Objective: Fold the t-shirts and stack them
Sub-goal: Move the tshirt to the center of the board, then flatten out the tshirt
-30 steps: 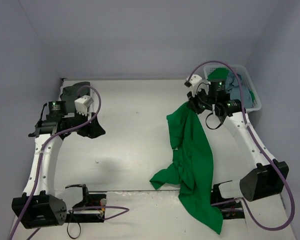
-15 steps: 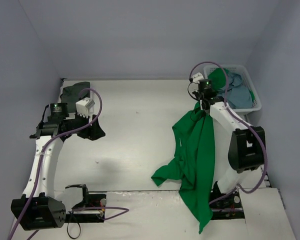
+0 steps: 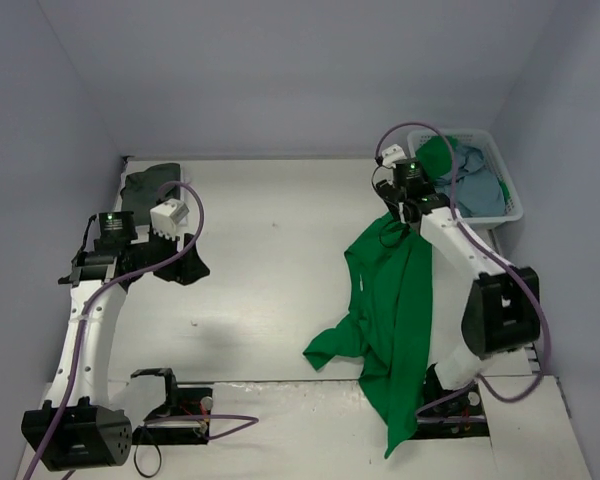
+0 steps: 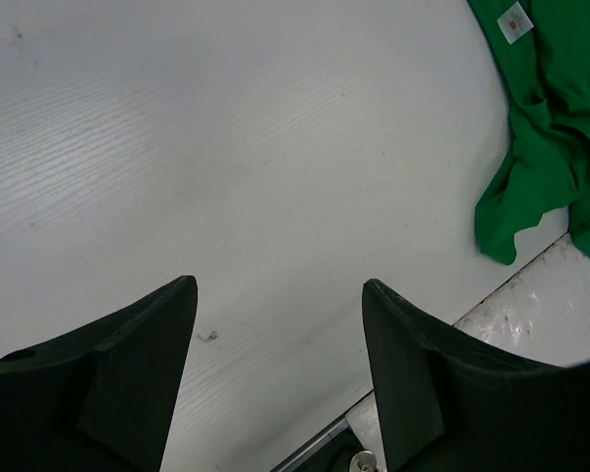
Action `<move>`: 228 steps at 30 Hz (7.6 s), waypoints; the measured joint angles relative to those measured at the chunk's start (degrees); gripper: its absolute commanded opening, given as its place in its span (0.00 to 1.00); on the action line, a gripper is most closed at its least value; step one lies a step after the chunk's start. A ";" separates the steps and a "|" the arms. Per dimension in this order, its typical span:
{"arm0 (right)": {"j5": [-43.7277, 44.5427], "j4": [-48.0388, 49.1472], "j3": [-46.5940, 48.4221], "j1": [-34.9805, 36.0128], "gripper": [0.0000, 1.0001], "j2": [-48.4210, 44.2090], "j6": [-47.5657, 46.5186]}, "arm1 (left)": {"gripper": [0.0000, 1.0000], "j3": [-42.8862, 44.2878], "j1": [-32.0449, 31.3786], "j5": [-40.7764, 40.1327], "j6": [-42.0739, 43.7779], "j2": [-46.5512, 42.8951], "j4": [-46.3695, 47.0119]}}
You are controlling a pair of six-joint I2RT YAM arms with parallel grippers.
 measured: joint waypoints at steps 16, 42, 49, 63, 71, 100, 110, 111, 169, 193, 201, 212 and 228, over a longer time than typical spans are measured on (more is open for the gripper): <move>-24.83 -16.17 -6.03 7.56 0.04 -4.28 -2.19 | 0.62 0.00 0.00 -0.39 0.00 -0.24 -0.04; -36.89 -21.64 6.32 17.70 0.00 18.71 -4.35 | 0.62 0.02 0.09 -1.66 0.02 1.46 -0.24; -42.80 -21.16 25.59 19.04 0.00 31.63 -3.02 | 0.62 0.02 0.70 -1.90 0.02 1.46 -0.22; -43.95 -17.77 48.59 20.24 0.27 46.31 3.69 | 0.62 0.00 1.01 -1.57 0.09 3.06 -0.26; -47.04 -18.14 26.12 11.54 0.35 20.09 4.22 | 0.63 2.34 -9.81 -4.94 3.69 8.02 -1.53; -46.93 -22.53 -7.41 -11.61 0.26 -15.23 -5.16 | 0.69 3.67 -56.28 -34.07 33.00 29.57 27.41; -48.48 -22.53 -7.41 -17.05 0.26 -15.23 -5.40 | 0.69 7.32 -61.33 -31.41 31.41 34.84 30.12; -48.76 -22.53 -7.41 -17.05 0.26 -15.23 -5.42 | 0.69 7.32 -61.59 -31.30 31.21 34.84 30.12; -47.60 -22.47 -15.23 10.47 0.14 -17.40 -7.67 | 0.00 14.99 -50.69 -41.27 32.39 28.50 29.14; -45.72 -16.48 -15.63 24.30 0.00 -24.33 -7.58 | 0.00 32.79 -37.62 -32.41 22.51 35.30 18.47; -37.92 -11.06 -19.23 20.20 0.00 -26.21 -6.62 | 0.00 40.76 -37.62 -20.72 14.75 35.78 13.22; -29.11 -0.44 -8.66 -23.71 0.00 -19.98 5.33 | 0.00 39.54 -48.76 -9.38 11.72 35.93 9.40; -43.34 -5.75 -4.39 -28.28 0.00 -12.46 10.32 | 0.14 68.22 -71.80 -18.40 20.48 69.40 13.44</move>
